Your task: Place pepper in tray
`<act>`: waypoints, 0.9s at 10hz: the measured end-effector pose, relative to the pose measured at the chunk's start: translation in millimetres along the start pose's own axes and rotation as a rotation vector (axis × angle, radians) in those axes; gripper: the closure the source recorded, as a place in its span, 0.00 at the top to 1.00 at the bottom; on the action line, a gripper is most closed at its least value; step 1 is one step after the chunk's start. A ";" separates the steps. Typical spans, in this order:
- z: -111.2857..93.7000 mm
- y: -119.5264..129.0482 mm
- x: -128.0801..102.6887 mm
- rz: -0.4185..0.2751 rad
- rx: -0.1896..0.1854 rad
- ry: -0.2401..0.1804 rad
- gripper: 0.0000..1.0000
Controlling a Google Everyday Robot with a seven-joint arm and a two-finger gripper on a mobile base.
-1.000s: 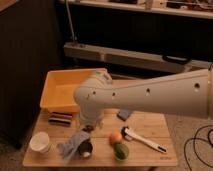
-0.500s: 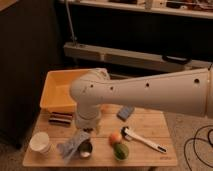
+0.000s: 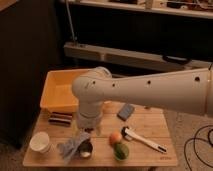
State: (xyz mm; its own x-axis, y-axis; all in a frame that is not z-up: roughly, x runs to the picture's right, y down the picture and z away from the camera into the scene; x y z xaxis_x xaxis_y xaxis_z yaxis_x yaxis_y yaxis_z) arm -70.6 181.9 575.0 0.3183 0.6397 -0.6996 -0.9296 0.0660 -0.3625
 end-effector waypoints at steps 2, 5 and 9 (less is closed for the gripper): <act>-6.1 -16.7 23.4 0.013 -0.011 0.021 0.65; -10.9 -40.5 54.0 0.037 -0.042 0.050 0.65; -3.9 -66.3 78.2 0.060 -0.081 0.064 0.65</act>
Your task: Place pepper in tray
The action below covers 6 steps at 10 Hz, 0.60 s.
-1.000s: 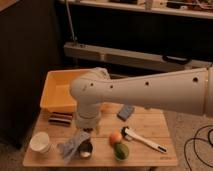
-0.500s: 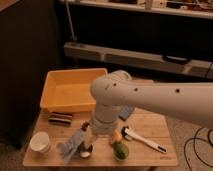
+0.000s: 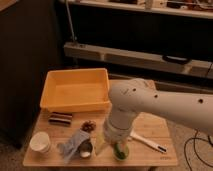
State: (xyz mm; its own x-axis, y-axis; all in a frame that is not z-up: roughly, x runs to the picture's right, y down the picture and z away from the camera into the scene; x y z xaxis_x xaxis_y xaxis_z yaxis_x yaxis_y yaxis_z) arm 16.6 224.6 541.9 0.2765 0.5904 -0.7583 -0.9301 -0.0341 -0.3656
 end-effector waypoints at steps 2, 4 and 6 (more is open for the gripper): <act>-4.5 -2.0 1.0 0.006 0.020 -0.013 0.65; -7.6 -8.4 2.7 0.025 0.032 -0.009 0.65; -6.4 -12.9 3.8 0.036 0.038 0.006 0.65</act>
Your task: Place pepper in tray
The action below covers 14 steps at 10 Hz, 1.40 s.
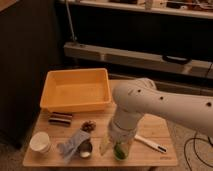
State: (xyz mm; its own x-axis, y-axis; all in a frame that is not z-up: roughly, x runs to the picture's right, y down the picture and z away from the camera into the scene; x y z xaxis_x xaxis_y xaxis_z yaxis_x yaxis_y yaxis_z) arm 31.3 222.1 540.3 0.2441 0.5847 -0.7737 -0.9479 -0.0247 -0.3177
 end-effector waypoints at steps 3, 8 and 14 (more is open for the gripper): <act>0.9 -5.8 4.0 0.017 0.010 0.031 0.65; -5.9 -17.7 -0.1 0.058 -0.004 0.029 0.65; -12.6 -25.0 -21.2 0.089 -0.010 0.074 0.65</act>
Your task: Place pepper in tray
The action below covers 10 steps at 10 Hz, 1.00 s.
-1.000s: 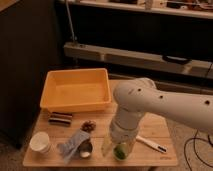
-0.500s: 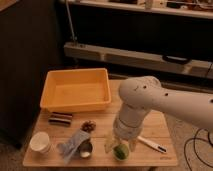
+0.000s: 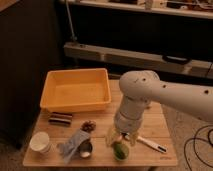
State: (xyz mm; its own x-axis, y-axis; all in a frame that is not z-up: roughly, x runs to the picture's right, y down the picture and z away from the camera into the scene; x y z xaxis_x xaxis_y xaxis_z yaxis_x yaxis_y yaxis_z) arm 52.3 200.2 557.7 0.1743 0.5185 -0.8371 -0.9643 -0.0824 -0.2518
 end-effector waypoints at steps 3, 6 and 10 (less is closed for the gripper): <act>8.3 5.4 -13.7 0.010 -0.009 0.063 0.65; 19.5 6.4 -23.4 0.043 -0.019 0.130 0.65; 28.3 2.6 -19.4 0.115 -0.007 0.175 0.65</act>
State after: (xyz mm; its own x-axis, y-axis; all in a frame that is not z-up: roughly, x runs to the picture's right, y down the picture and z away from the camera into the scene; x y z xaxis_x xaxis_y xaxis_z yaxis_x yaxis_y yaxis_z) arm 40.8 213.9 587.0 0.0958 0.3496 -0.9320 -0.9785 -0.1389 -0.1527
